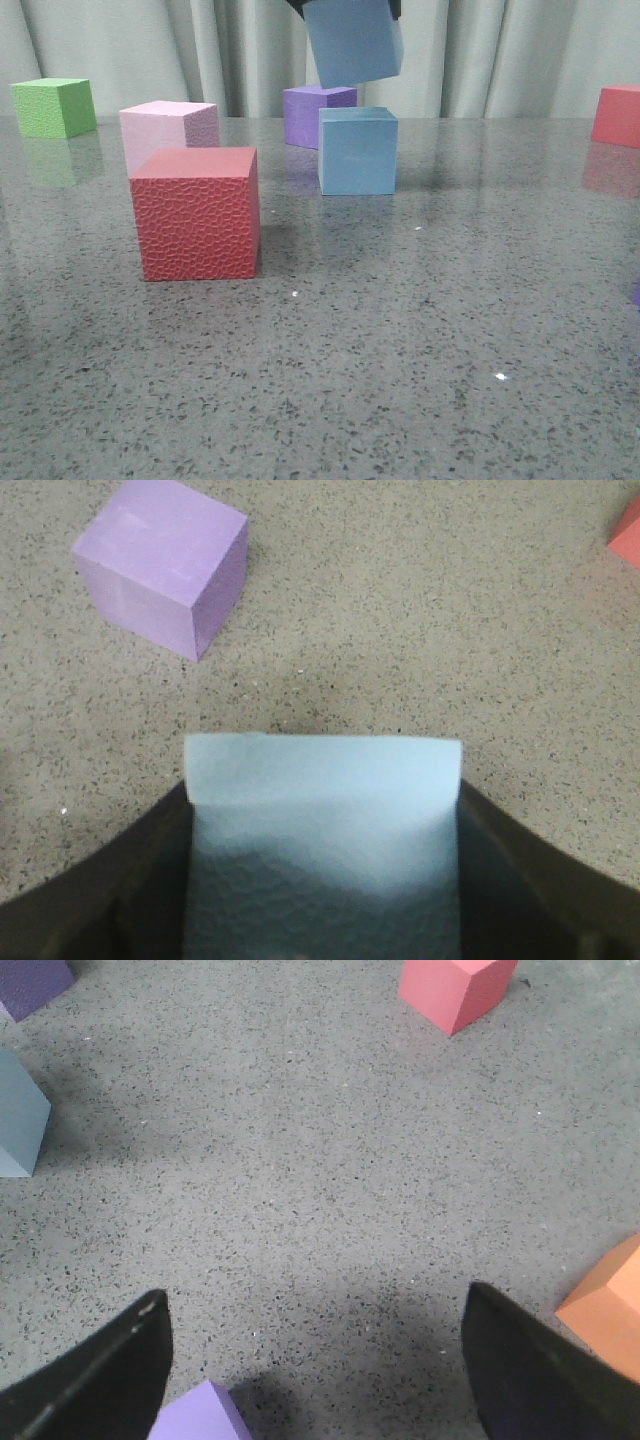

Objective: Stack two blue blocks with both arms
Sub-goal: 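Lower the held cube onto the first light blue cube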

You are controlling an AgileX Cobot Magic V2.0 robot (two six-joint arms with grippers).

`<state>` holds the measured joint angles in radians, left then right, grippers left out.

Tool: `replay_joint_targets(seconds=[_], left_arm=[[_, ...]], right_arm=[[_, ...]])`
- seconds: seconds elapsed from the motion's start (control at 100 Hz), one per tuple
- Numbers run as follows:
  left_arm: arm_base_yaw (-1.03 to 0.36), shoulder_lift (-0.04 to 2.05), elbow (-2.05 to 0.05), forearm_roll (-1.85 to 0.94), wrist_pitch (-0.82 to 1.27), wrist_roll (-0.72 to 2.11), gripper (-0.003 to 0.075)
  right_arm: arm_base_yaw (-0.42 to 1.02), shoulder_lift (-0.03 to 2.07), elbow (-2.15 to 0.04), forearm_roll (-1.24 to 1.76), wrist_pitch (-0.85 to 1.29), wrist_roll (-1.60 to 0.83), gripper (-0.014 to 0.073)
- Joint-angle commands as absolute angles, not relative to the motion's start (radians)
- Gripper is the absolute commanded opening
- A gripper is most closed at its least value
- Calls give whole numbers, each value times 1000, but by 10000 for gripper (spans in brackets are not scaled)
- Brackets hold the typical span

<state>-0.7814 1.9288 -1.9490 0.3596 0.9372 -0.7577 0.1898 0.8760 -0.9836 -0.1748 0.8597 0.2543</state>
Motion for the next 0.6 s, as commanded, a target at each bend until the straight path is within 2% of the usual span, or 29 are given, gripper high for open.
replay_joint_targets(seconds=[0.0, 0.59], left_arm=[[-803, 1871, -1984, 428, 907, -808, 261], [-809, 1910, -1984, 473, 925, -860, 261]], right_arm=[[185, 865, -1008, -182, 792, 248, 592], [185, 865, -1008, -179, 793, 248, 592]])
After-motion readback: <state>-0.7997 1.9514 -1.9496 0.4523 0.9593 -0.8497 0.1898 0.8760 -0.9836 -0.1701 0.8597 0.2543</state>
